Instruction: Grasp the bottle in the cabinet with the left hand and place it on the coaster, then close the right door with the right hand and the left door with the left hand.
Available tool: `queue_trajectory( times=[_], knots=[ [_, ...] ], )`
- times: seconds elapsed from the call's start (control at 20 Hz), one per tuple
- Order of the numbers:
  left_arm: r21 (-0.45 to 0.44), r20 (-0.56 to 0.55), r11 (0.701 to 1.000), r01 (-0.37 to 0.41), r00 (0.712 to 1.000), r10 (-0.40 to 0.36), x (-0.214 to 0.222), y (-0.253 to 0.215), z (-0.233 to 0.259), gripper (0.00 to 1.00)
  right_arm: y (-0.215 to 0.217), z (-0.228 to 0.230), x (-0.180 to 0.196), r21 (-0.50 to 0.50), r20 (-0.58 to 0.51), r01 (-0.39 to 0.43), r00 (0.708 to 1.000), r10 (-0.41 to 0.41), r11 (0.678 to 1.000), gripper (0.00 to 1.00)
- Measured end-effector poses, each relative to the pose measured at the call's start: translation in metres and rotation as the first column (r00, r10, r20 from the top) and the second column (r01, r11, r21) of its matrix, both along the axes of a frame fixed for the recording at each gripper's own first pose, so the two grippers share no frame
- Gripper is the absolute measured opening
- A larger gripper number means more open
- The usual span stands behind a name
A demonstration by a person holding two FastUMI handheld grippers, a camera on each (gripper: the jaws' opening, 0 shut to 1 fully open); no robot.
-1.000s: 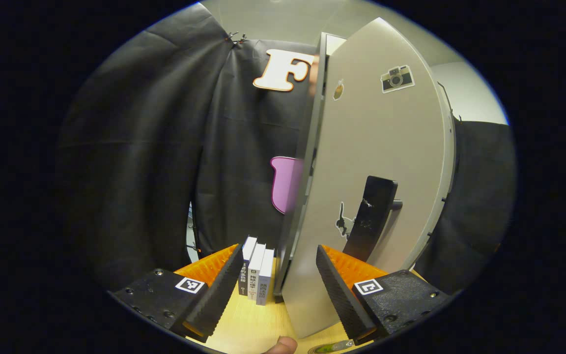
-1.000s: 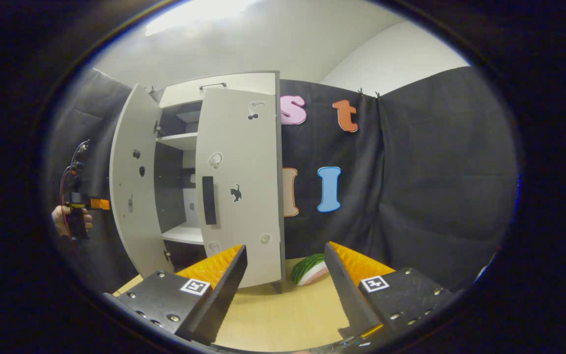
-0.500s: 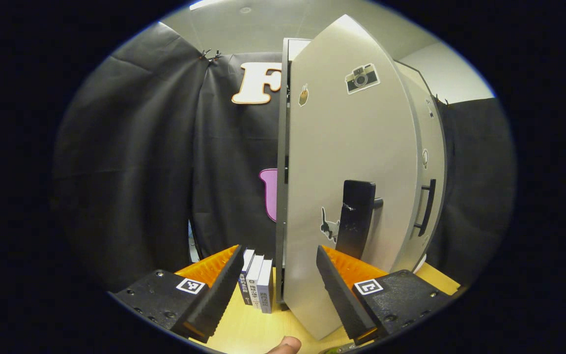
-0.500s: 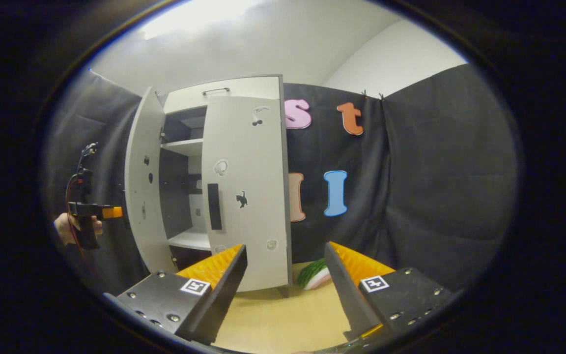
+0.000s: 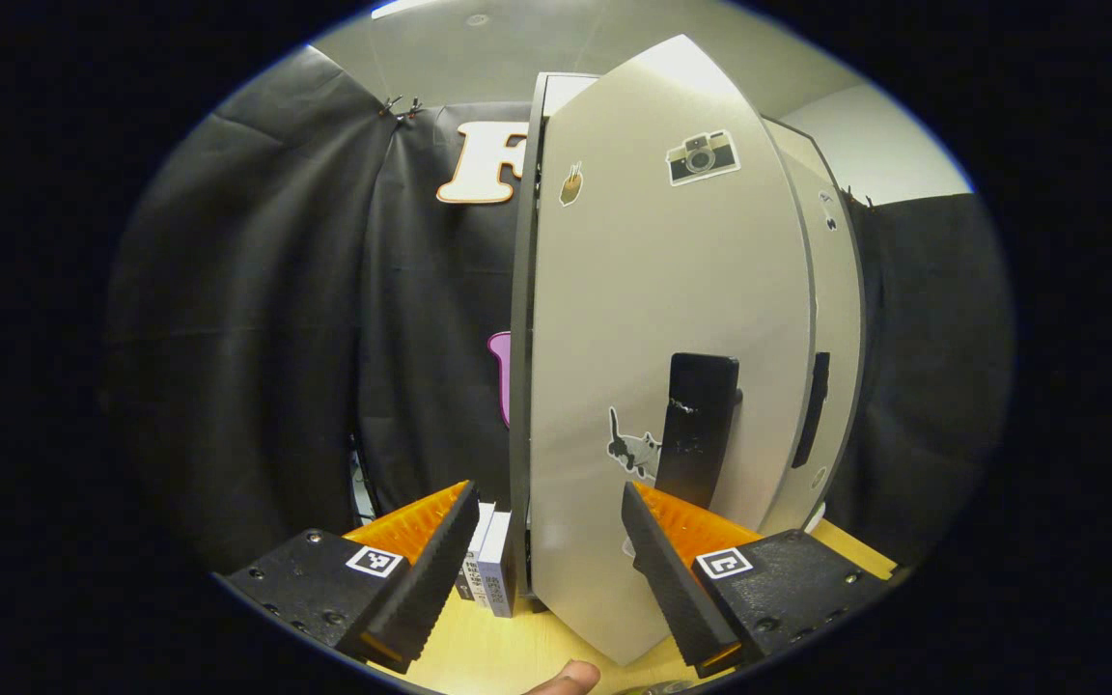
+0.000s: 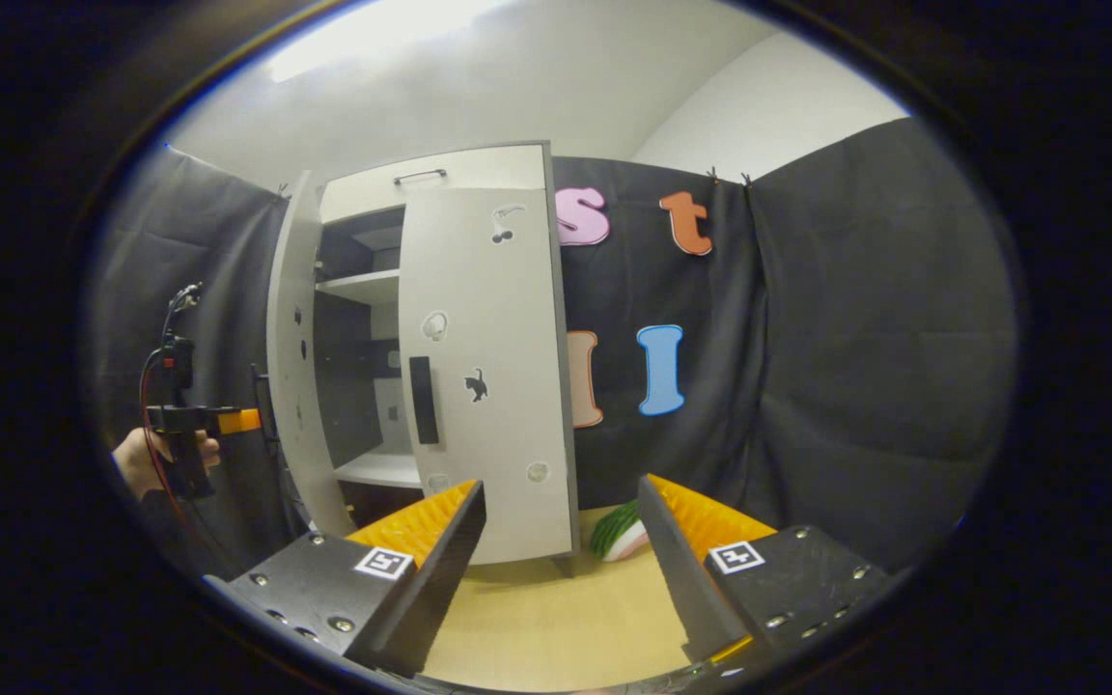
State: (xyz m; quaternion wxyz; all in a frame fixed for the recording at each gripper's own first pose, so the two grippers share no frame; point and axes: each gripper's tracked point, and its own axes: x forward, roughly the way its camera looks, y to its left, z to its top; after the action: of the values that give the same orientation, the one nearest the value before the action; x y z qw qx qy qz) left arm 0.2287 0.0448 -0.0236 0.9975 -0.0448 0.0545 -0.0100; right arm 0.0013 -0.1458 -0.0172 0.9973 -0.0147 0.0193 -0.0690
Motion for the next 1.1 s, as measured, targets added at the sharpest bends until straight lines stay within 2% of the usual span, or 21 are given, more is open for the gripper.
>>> queue_trajectory(
  times=[0.05,0.1,0.15,0.35,0.4,0.65,0.7,0.75,0.8,0.85,0.9,1.1],
  knots=[
    [-0.006,0.002,1.0,0.002,1.0,-0.002,0.001,-0.002,-0.001,0.95,0.001,0.0,-0.001,-0.005,0.0,0.001,1.0,-0.001,1.0,0.96],
    [-0.009,0.002,1.0,0.005,1.0,-0.005,0.0,-0.002,-0.001,0.95,0.002,0.0,-0.002,-0.005,0.001,-0.001,1.0,0.001,1.0,0.99],
    [-0.006,0.002,1.0,0.01,1.0,-0.01,0.001,-0.003,-0.001,0.95,0.004,-0.001,-0.001,-0.005,0.0,-0.004,1.0,0.004,1.0,0.96],
    [0.014,-0.005,0.999,0.035,0.999,-0.035,0.004,-0.013,-0.003,0.95,0.007,0.002,0.003,-0.008,0.006,0.002,1.0,-0.002,1.0,0.96],
    [0.017,-0.011,0.999,0.039,0.999,-0.039,0.003,-0.017,-0.003,0.95,0.009,0.006,0.004,-0.006,0.013,-0.001,1.0,0.001,1.0,0.93],
    [0.034,-0.004,0.999,0.036,0.999,-0.036,-0.009,-0.013,-0.005,0.95,0.028,0.017,0.008,-0.02,0.044,-0.041,0.998,0.042,0.999,0.96],
    [0.026,-0.007,0.999,0.041,0.999,-0.041,-0.012,-0.014,-0.006,0.9,0.031,0.019,0.009,-0.024,0.045,-0.047,0.998,0.048,0.999,0.96],
    [0.021,-0.009,0.999,0.045,0.999,-0.044,-0.015,-0.014,-0.005,0.95,0.036,0.019,0.01,-0.026,0.045,-0.054,0.997,0.055,0.998,0.96],
    [0.021,-0.012,0.999,0.046,0.999,-0.046,-0.02,-0.013,-0.006,0.95,0.039,0.019,0.01,-0.027,0.046,-0.058,0.997,0.059,0.998,0.96],
    [0.022,-0.01,0.999,0.047,0.999,-0.047,-0.023,-0.012,-0.005,0.9,0.043,0.019,0.012,-0.026,0.045,-0.063,0.997,0.064,0.998,0.96],
    [0.024,-0.009,0.999,0.049,0.999,-0.049,-0.026,-0.011,-0.005,0.95,0.046,0.019,0.014,-0.025,0.044,-0.069,0.997,0.071,0.997,0.96],
    [0.032,-0.016,0.998,0.055,0.998,-0.054,-0.041,-0.009,-0.008,0.95,0.066,0.019,0.019,-0.021,0.047,-0.094,0.994,0.095,0.995,0.96]
  ],
)
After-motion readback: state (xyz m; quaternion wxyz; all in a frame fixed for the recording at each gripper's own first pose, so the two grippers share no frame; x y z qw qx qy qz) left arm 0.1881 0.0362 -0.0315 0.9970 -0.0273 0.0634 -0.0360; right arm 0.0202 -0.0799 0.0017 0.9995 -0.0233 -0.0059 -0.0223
